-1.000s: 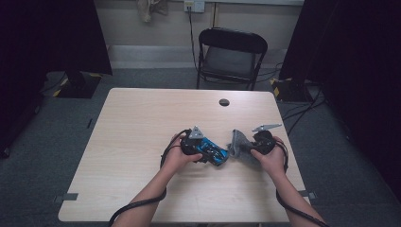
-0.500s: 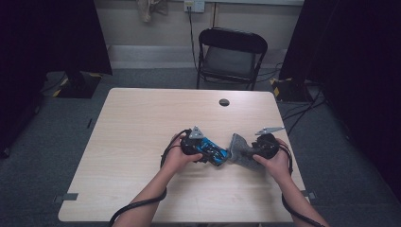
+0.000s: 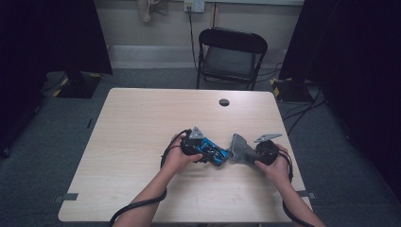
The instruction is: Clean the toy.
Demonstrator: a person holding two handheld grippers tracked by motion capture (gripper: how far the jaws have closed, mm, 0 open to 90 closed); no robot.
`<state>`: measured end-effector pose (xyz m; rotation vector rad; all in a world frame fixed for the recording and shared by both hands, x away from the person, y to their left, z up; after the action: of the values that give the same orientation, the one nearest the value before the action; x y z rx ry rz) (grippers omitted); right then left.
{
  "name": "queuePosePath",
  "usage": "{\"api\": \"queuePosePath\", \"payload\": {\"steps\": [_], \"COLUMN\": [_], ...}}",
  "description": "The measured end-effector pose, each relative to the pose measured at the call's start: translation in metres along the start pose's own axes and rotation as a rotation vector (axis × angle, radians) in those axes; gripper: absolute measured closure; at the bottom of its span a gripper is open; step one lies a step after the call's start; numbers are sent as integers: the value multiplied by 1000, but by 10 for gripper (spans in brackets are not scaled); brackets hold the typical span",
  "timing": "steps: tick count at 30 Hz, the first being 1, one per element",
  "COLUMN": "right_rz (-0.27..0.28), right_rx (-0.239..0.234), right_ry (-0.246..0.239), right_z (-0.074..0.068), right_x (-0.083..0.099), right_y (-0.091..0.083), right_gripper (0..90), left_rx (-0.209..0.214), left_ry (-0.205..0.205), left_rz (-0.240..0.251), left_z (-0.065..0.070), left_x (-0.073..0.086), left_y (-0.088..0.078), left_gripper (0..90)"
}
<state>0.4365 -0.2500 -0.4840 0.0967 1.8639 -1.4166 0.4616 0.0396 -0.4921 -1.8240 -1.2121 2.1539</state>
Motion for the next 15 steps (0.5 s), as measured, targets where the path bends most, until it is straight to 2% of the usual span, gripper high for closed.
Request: {"api": "queuePosePath", "payload": {"steps": [5, 7, 11, 15], "right_rz": [23, 37, 58, 43], "right_rx": [-22, -4, -3, -17], "right_ry": [88, 97, 112, 104], "right_z": [4, 4, 1, -6], "right_x": [-9, -15, -30, -43], "right_y": [-4, -7, -6, 5], "right_gripper": [708, 710, 710, 711], "left_rx": [3, 1, 4, 3], "left_ry": [0, 2, 2, -1], "left_rz": [-3, -4, -2, 3], "left_z": [0, 0, 0, 0], "left_x": [0, 0, 0, 0], "left_y": [0, 0, 0, 0], "left_gripper": [167, 167, 167, 167]}}
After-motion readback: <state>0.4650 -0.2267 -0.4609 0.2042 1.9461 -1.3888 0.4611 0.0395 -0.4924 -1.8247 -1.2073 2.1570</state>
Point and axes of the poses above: each handheld gripper's, and its own axes: y roughly forward along the jaws, x roughly out of its underside, z roughly to its right, the point moved 1 cm from there along y, roughly forward along the jaws, and after that the axes turned 6 degrees about y, right-handed, at the moved point
